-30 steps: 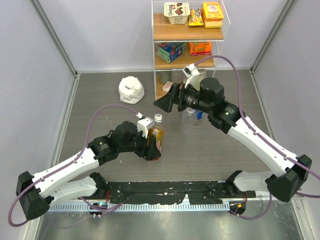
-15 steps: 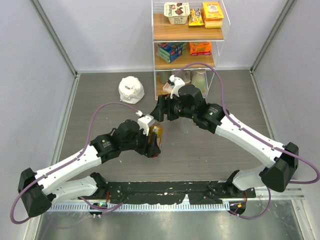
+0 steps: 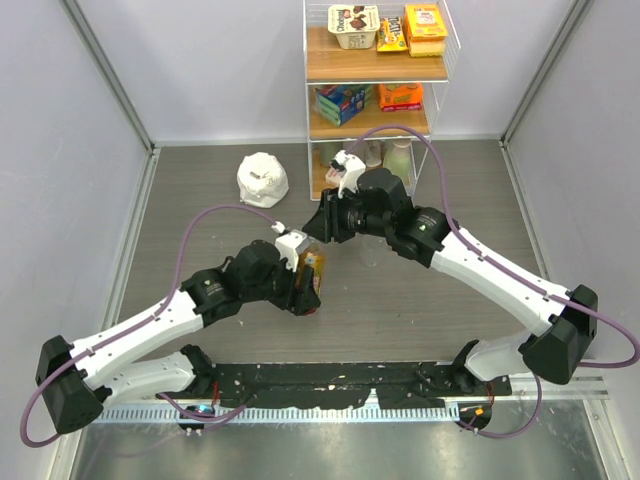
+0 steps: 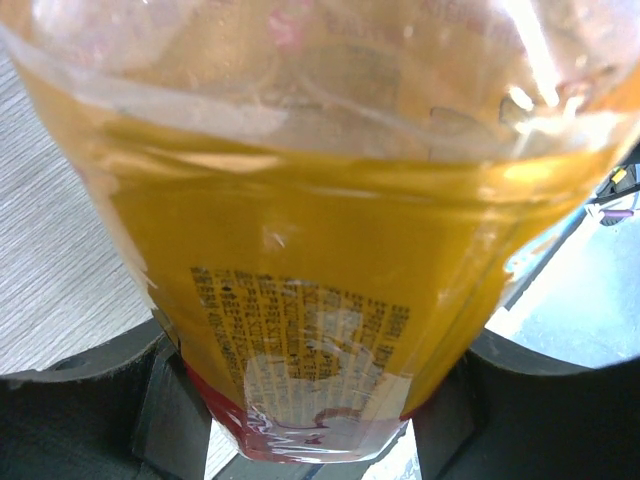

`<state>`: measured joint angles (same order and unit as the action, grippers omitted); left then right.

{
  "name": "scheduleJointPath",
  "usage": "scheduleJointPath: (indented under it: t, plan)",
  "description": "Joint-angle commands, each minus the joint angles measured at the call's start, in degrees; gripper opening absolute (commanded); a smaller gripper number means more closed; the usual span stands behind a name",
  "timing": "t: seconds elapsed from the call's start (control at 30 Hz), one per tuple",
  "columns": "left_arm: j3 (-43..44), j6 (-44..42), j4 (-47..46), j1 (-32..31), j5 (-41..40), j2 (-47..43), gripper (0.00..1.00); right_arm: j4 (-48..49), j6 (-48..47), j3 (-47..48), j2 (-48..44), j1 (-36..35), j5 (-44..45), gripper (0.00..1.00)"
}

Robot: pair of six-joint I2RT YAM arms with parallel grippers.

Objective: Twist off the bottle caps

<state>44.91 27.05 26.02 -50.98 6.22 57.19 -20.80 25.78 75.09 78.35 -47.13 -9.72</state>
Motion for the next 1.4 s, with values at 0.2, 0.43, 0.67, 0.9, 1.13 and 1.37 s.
scheduleJointPath:
  t: [0.2, 0.43, 0.67, 0.9, 1.13, 1.37]
  plan:
    - [0.63, -0.5, -4.04, 0.18, 7.21, -2.43, 0.0, 10.23, -3.72, -1.34, -4.16, 3.35, -14.42, 0.02]
    - [-0.87, -0.5, -8.61, 0.18, 16.8, -3.84, 0.0, 36.24, 10.49, -12.5, -9.0, 12.32, -32.46, 0.01]
    - [-0.78, -1.3, -10.38, 0.09, 22.08, -3.66, 0.0, 33.82, 9.83, -11.29, -6.99, 13.91, -31.18, 0.02]
    - [-2.45, -1.56, -9.5, 0.18, 18.58, -7.79, 0.0, 13.88, 6.04, -5.22, -1.8, 13.91, -15.17, 0.02]
    - [-2.54, -1.82, -5.64, 0.18, 7.25, -13.24, 0.0, 0.86, 2.17, 0.67, 8.48, 12.77, -12.35, 0.05]
    - [-1.49, -0.77, -0.01, 0.18, -8.21, -14.47, 0.0, -8.64, -1.96, 3.48, 16.31, 11.1, -7.95, 0.1]
